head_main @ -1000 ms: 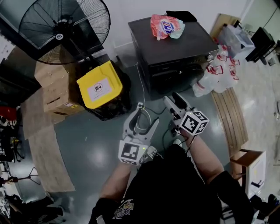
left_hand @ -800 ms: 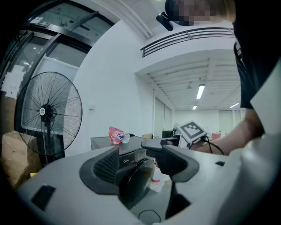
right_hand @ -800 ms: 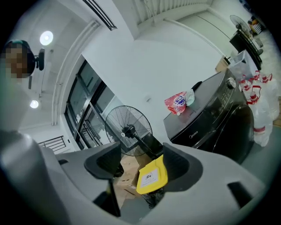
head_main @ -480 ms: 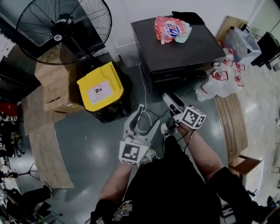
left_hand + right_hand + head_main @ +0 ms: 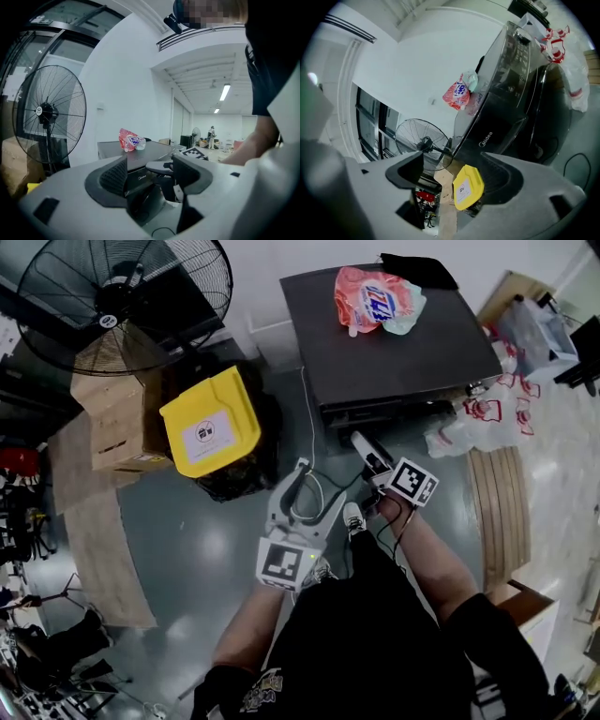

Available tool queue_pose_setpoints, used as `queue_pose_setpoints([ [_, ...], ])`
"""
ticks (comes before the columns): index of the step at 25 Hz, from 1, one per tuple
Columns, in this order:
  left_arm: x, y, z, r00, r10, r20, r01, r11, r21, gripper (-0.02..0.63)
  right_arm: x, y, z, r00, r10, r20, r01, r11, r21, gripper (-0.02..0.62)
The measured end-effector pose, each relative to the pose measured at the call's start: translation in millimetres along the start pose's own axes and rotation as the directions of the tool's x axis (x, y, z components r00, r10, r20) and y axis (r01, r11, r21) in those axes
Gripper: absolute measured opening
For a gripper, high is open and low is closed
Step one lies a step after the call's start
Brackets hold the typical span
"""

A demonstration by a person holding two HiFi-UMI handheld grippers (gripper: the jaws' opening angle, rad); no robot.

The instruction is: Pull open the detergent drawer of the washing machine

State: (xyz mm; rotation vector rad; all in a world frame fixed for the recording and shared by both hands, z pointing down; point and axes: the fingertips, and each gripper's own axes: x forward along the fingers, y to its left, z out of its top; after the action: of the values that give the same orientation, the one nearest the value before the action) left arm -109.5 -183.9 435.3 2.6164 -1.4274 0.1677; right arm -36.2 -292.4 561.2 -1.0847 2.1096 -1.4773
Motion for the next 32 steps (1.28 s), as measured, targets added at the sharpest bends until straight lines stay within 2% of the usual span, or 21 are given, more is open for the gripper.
queue_pose_setpoints([
  [3,20,1,-3,0.999,-0.001,-0.032,0.001,1.0,-0.018,0.278,11,-22,5,0.999,-0.034,-0.004,0.034,0.996,0.086,0.408],
  [8,48,5,-10,0.998,0.001,-0.062,-0.003,1.0,-0.03,0.278,29,-55,17,0.998,-0.059,-0.001,0.058,0.984,0.17,0.434],
  [12,62,9,-14,0.997,0.009,-0.074,-0.012,0.999,-0.042,0.278,41,-75,23,0.999,-0.049,0.009,0.046,0.976,0.211,0.449],
  [16,76,11,-18,0.996,0.013,-0.086,-0.017,0.998,-0.052,0.278,46,-96,27,0.996,-0.092,0.007,0.087,0.958,0.272,0.457],
  [19,82,11,-22,0.995,0.017,-0.094,-0.022,0.998,-0.057,0.278,50,-103,26,0.995,-0.101,-0.016,0.102,0.954,0.283,0.457],
  [26,92,11,-27,0.993,0.02,-0.115,-0.028,0.997,-0.072,0.278,61,-105,31,0.997,-0.074,-0.022,0.077,0.955,0.286,0.457],
  [29,93,10,-30,0.993,0.015,-0.117,-0.023,0.997,-0.072,0.278,63,-105,32,0.999,-0.036,-0.01,0.037,0.96,0.279,0.459],
  [32,94,11,-32,0.992,0.013,-0.123,-0.023,0.997,-0.077,0.278,63,-109,32,0.999,-0.049,-0.008,0.049,0.956,0.289,0.459],
])
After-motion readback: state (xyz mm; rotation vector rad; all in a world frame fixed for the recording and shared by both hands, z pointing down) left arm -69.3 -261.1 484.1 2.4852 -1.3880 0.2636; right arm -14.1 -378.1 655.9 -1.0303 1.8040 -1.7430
